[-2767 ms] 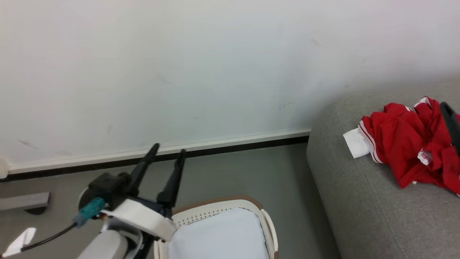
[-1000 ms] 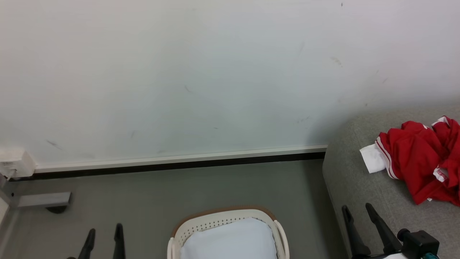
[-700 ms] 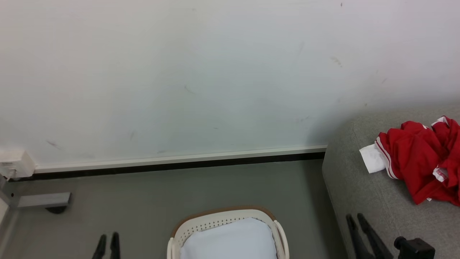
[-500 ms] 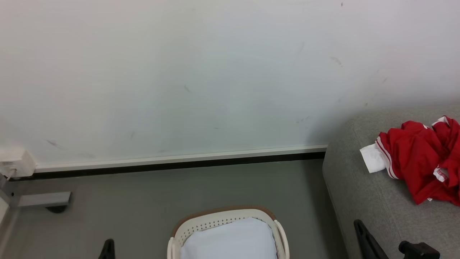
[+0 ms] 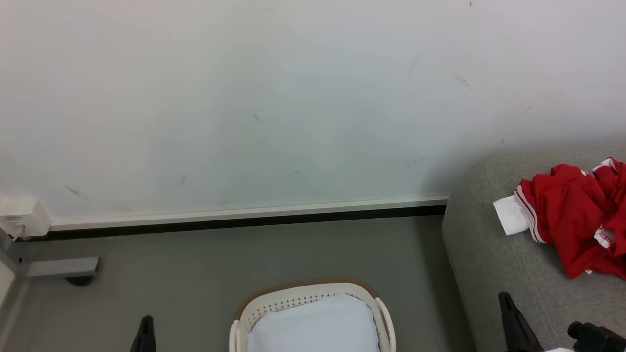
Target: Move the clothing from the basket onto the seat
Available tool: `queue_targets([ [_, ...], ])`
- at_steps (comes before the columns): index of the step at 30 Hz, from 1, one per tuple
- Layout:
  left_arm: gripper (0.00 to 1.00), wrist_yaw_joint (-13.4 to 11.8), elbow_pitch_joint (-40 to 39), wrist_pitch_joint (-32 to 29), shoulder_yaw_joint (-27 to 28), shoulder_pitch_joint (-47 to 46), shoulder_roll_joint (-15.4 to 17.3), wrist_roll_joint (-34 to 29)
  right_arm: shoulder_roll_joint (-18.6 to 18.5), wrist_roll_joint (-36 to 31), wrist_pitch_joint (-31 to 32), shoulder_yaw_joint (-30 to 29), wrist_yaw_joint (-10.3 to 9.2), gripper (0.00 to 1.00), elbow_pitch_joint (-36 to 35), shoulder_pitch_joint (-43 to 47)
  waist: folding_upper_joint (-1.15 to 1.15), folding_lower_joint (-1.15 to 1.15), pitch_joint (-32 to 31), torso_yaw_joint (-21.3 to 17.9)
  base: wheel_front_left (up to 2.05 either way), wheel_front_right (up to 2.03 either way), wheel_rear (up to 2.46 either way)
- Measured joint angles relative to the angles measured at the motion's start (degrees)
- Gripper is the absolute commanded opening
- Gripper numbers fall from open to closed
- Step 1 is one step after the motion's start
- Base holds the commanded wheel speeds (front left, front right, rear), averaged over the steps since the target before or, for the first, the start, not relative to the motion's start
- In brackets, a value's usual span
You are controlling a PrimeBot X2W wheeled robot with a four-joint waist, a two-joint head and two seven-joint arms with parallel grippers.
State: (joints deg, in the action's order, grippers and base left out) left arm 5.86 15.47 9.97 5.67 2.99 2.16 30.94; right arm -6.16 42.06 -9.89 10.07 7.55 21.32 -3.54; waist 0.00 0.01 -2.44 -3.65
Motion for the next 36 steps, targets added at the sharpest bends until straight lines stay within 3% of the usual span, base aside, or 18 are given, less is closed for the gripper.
queue_targets([
  [36,0.0,0.25,-0.87,-7.44,0.37,-4.05,0.13,27.71,1.34,22.58,7.4,-7.39,0.0,0.0,-3.02,-1.11,0.0,0.0,0.81,1.22,0.0,0.0,0.0],
])
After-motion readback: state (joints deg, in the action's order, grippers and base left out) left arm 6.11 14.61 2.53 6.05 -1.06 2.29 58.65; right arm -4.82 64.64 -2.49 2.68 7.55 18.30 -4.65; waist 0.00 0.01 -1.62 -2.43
